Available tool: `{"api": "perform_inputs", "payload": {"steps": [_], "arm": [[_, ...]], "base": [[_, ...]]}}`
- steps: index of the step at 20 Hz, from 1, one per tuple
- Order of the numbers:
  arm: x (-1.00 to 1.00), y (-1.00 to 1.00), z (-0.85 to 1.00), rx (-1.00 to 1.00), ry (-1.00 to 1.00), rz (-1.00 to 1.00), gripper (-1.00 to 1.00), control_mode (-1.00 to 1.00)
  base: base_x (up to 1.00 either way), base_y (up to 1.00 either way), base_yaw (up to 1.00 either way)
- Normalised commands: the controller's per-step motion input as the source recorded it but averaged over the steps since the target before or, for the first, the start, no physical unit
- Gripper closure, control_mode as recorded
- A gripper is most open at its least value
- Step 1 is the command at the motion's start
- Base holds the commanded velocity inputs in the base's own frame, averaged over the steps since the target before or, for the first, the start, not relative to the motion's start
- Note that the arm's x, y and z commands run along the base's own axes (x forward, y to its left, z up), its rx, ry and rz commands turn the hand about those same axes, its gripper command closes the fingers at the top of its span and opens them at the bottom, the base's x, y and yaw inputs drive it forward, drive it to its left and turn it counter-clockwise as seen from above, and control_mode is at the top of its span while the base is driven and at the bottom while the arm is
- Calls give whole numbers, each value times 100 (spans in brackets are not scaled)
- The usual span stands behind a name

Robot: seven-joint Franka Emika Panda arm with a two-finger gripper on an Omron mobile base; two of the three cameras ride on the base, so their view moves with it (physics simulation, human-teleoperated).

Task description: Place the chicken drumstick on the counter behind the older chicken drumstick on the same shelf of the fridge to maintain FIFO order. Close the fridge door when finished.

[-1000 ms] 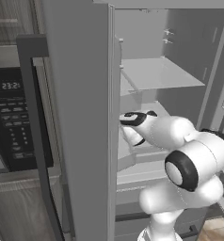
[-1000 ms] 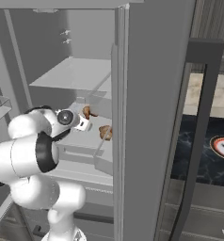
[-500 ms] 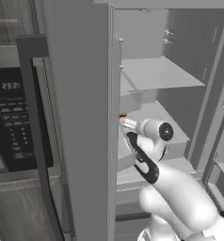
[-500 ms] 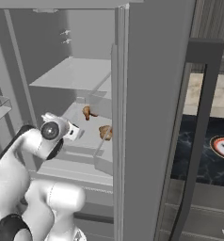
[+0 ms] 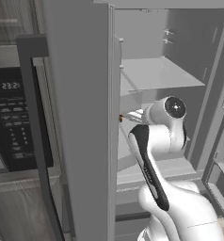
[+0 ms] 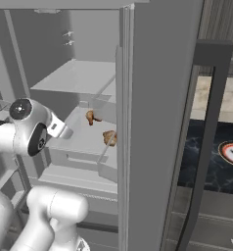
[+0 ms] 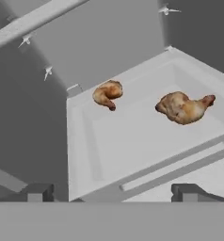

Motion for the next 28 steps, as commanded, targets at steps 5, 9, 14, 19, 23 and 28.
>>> {"api": "perform_inputs", "payload": {"steps": [5, 9, 14, 19, 23, 28], "arm": [[-100, -40, 0, 0, 0, 0, -100, -100], [-97, -34, -1, 0, -2, 0, -100, -100], [-71, 0, -7, -2, 0, 0, -100, -100], [-47, 0, -16, -2, 1, 0, -100, -100], [0, 0, -1, 0, 0, 0, -100, -100], [-27, 0, -8, 0, 0, -1, -100, -100]], "base": [[0, 0, 0], [0, 0, 0], [0, 0, 0], [0, 0, 0], [0, 0, 0], [0, 0, 0]]}}
